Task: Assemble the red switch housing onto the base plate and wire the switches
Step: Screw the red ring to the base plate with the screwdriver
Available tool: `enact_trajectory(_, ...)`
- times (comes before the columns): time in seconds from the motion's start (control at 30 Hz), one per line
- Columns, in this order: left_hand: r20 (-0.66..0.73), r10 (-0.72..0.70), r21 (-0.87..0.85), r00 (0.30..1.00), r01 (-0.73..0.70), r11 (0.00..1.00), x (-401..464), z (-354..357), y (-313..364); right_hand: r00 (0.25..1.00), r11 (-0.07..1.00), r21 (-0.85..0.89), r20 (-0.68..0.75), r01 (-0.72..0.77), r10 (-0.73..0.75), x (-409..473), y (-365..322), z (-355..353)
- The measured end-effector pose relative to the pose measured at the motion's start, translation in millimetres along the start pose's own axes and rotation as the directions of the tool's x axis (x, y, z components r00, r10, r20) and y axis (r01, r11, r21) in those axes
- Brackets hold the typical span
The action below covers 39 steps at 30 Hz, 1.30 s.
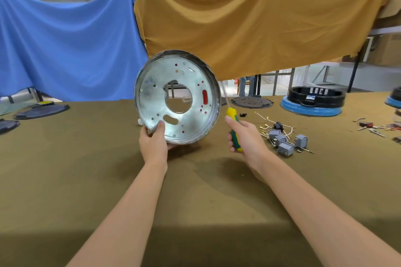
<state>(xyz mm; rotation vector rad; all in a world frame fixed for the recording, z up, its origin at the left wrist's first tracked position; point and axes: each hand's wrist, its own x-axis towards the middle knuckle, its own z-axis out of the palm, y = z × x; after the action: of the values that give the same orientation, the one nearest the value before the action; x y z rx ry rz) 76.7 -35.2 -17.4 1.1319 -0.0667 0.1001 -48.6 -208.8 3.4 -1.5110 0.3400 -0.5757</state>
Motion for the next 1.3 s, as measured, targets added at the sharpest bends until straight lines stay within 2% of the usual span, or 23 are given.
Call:
enact_trajectory(0.1, 0.039, -0.047, -0.01, 0.998, 0.048, 0.999, 1, -1, 0, 0.984, 0.996, -0.078, -0.167, 0.048, -0.061, 2, 4, 0)
enact_trajectory(0.23, 0.058, -0.058, 0.056, 0.997, 0.055, 0.997, -1, -1, -1, 0.985, 0.999, 0.04, -0.172, 0.011, -0.004, 3, 6, -3)
enact_trajectory(0.4, 0.187, -0.071, 0.078, 0.98, 0.057, 0.995, -4, 1, 0, 0.954, 0.999, -0.015, -0.298, -0.033, 0.027, 7, 11, -5)
enact_trajectory(0.57, 0.392, 0.014, 0.199, 0.92, -0.1, 0.975, -12, 4, -6, 0.94, 0.993, 0.061, -0.32, -0.105, 0.12, 8, 12, -9)
enact_trajectory(0.63, 0.366, 0.013, 0.2, 0.931, -0.093, 0.975, -10, 3, -7, 0.947, 0.993, 0.062, -0.3, -0.102, 0.116, 6, 11, -7)
enact_trajectory(0.8, 0.278, -0.044, 0.188, 0.96, -0.01, 0.982, -4, 4, -7, 0.969, 0.999, -0.05, -0.245, -0.007, -0.005, 4, 12, -3)
enact_trajectory(0.9, 0.239, -0.077, 0.144, 0.968, 0.043, 0.989, -2, 5, -5, 0.962, 0.998, -0.054, -0.273, -0.039, 0.023, 3, 10, -3)
enact_trajectory(1.03, 0.188, -0.114, 0.147, 0.976, 0.087, 0.985, 2, 4, -4, 0.965, 0.973, -0.226, -0.261, -0.046, -0.014, 7, -1, -26)
enact_trajectory(1.13, 0.198, -0.126, 0.149, 0.972, 0.097, 0.984, 2, 3, -4, 0.973, 0.893, -0.441, -0.232, -0.088, -0.019, 10, -18, -62)
enact_trajectory(1.23, 0.226, -0.131, 0.131, 0.965, 0.103, 0.986, -1, 3, -2, 0.961, 0.688, -0.702, -0.276, -0.185, -0.023, 8, -31, -101)
enact_trajectory(1.3, 0.248, -0.128, 0.123, 0.96, 0.1, 0.987, -3, 2, 0, 0.945, 0.559, -0.787, -0.326, -0.262, -0.015, 3, -33, -122)
